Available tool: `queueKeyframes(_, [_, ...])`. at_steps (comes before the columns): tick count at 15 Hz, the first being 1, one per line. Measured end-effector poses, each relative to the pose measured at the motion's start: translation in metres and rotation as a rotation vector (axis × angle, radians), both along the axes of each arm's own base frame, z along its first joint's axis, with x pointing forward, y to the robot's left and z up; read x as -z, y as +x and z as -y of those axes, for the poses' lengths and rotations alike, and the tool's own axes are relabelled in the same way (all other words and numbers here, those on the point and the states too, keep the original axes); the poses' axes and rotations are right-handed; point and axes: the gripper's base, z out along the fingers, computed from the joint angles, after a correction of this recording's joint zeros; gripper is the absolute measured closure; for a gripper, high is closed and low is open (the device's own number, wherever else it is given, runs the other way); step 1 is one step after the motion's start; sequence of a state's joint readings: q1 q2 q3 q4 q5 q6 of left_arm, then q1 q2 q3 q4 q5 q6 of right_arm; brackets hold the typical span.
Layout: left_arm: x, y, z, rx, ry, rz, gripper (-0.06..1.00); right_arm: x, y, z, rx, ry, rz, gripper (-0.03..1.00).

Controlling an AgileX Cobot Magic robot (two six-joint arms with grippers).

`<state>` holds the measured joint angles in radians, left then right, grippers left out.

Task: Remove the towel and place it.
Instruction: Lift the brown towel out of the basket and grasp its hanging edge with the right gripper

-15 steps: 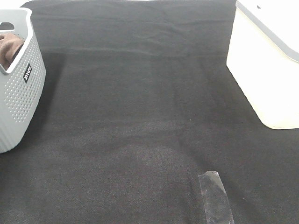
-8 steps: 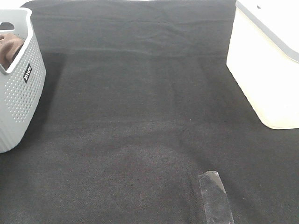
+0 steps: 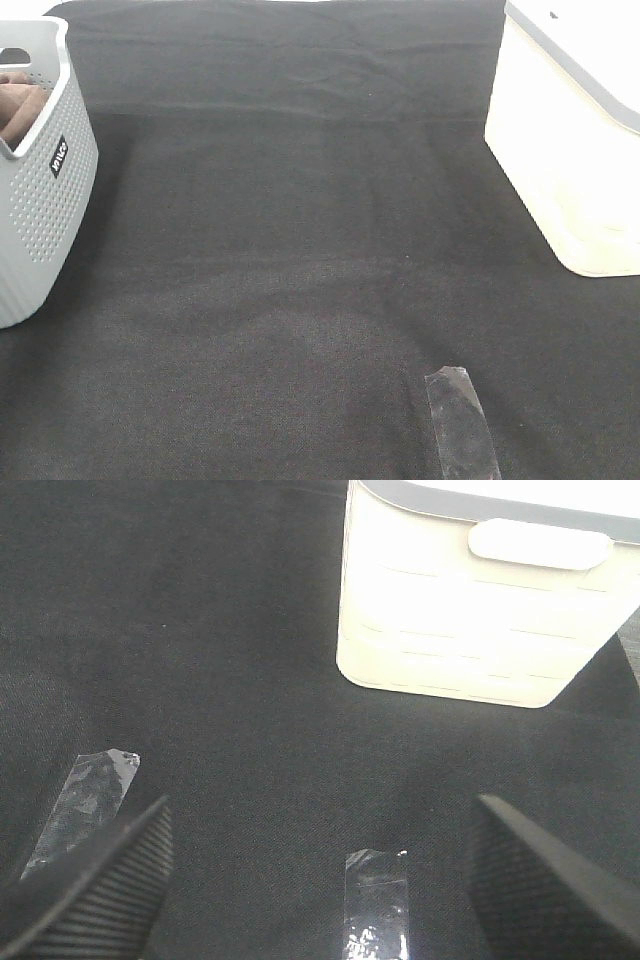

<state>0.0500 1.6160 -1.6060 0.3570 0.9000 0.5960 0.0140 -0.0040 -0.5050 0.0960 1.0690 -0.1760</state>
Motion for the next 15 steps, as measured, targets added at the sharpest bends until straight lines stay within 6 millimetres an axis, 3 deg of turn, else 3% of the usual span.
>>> queueKeyframes(4, [-0.034,-0.023,0.047,0.104,-0.002,0.117,0.94,0.0,0.0,0.0,0.0,0.0,0.0,0.2])
queueKeyframes(5, [-0.058,-0.035,0.066,0.139,-0.007,0.198,0.94,0.0,0.0,0.0,-0.001,0.001,0.0,0.2])
queueKeyframes(6, [-0.058,-0.035,0.066,0.139,-0.007,0.198,0.94,0.0,0.0,0.0,-0.001,0.001,0.0,0.2])
queueKeyframes(8, [-0.082,-0.048,0.084,0.175,-0.042,0.264,0.94,-0.001,0.0,-0.001,-0.01,-0.003,0.007,0.2])
queueKeyframes(9, [-0.1,-0.061,0.105,0.231,-0.07,0.306,0.94,-0.015,0.013,-0.005,-0.084,-0.03,0.076,0.2])
queueKeyframes(11, [-0.116,-0.071,0.125,0.304,-0.094,0.351,0.94,-0.029,0.039,-0.015,-0.188,-0.01,0.155,0.2])
queueKeyframes(15, [-0.13,-0.098,0.181,0.514,-0.148,0.398,0.94,-0.042,0.108,-0.038,-0.472,0.011,0.191,0.2])
